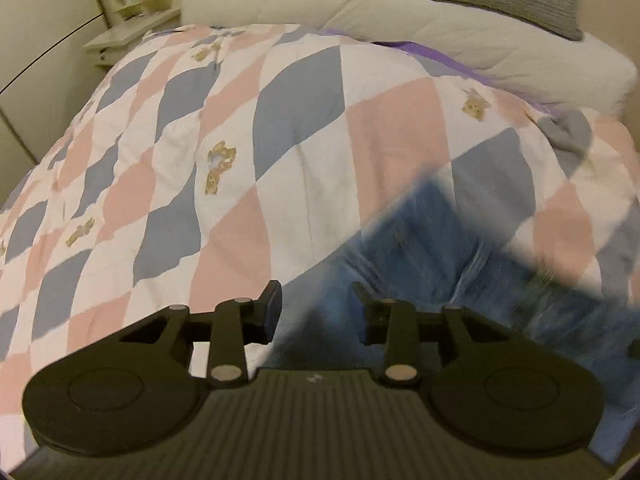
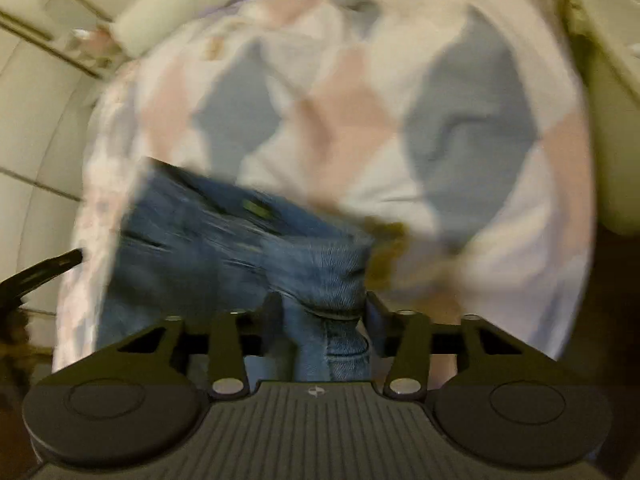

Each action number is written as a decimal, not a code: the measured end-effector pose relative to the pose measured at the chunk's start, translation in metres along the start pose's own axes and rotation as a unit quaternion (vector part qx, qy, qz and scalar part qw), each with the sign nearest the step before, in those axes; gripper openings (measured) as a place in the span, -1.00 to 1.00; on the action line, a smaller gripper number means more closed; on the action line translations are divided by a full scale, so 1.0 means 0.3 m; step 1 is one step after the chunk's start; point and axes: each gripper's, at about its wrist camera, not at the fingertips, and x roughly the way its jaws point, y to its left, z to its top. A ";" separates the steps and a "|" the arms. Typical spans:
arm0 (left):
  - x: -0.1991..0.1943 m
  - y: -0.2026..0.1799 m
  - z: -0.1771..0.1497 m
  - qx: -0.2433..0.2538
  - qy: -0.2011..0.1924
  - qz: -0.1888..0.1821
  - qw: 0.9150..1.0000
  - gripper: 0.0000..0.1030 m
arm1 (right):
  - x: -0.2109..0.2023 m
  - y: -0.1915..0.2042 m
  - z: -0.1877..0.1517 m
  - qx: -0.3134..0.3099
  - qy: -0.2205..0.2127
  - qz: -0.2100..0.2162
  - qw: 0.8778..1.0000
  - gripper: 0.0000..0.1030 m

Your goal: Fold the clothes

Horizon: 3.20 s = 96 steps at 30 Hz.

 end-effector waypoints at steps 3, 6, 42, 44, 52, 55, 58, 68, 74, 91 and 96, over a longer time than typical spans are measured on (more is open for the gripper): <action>-0.074 0.054 -0.109 -0.060 0.004 0.009 0.998 -0.25 | -0.011 0.017 0.001 -0.041 -0.018 0.001 0.999 0.38; -0.205 0.126 -0.319 -0.136 0.020 0.040 0.990 -0.28 | 0.023 0.063 -0.031 -0.076 0.027 0.029 0.996 0.38; -0.928 0.632 -1.741 -0.443 0.115 0.118 0.881 -0.29 | 0.233 0.872 -1.233 -0.340 0.195 0.072 0.917 0.37; -0.906 0.642 -1.743 -0.445 0.118 0.121 0.879 -0.29 | 0.268 0.885 -1.221 -0.343 0.190 0.072 0.917 0.37; -0.804 0.670 -1.733 -0.454 0.133 0.134 0.871 -0.28 | 0.432 0.946 -1.175 -0.398 0.184 0.049 0.897 0.37; -0.756 0.681 -1.723 -0.447 0.137 0.140 0.873 -0.27 | 0.465 0.950 -1.141 -0.408 0.196 0.056 0.890 0.37; -0.696 0.704 -1.707 -0.429 0.136 0.153 0.880 -0.22 | 0.505 0.931 -1.103 -0.395 0.205 0.051 0.894 0.37; -0.489 0.759 -1.621 -0.263 0.099 0.194 0.940 0.20 | 0.636 0.874 -0.983 -0.371 0.183 0.010 0.910 0.37; -0.345 0.720 -1.590 -0.112 0.130 0.191 0.967 -0.67 | 0.637 0.852 -0.950 -0.354 0.181 0.007 0.917 0.37; -1.054 1.202 -1.572 -0.340 -0.004 0.292 0.894 -0.24 | 0.528 0.888 -0.940 -0.335 0.156 0.031 0.929 0.48; -0.861 1.242 -1.817 -0.474 0.092 0.242 0.842 -0.23 | 0.537 0.878 -0.975 -0.344 0.173 0.022 0.923 0.48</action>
